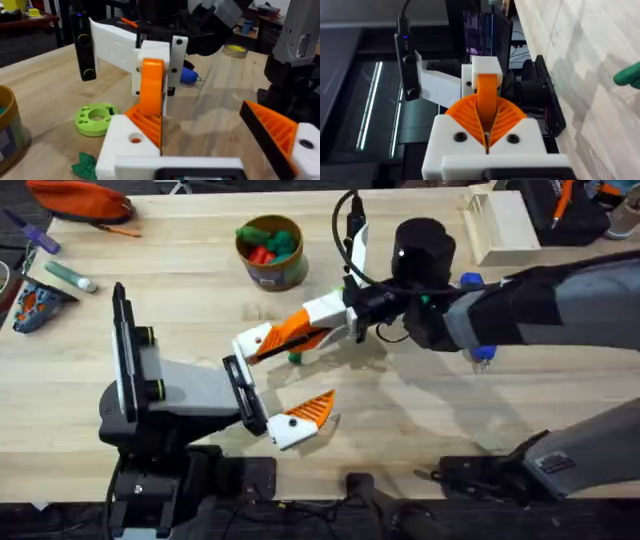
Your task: Pick up the gripper from the table and insert it into the empty holder that is missing its gripper. Then pick up a screw, insert it into the mounting hole, and use the screwdriver to tighten it. Finally, clean up the table by picking up the vegetable and placing it into the bucket.
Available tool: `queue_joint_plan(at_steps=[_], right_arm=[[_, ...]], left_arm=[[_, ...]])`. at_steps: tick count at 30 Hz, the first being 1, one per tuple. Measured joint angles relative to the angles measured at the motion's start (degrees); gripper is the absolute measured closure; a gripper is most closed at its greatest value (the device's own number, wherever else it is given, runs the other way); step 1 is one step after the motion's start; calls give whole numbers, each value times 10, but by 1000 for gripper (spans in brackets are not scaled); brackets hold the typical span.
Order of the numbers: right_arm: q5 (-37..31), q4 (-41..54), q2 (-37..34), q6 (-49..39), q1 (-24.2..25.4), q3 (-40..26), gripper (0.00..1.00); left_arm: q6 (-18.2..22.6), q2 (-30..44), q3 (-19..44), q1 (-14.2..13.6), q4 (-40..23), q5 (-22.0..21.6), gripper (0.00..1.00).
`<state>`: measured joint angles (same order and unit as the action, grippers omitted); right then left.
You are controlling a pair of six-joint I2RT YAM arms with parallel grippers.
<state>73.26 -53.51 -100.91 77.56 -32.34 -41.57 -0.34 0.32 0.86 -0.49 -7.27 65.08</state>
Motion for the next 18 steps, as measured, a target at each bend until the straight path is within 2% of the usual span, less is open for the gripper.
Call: queue_joint_plan(at_steps=[18], right_arm=[[5,30,-5,-5,-1,-14,993]], left_arm=[[0,0,0,0,0,-3,16]])
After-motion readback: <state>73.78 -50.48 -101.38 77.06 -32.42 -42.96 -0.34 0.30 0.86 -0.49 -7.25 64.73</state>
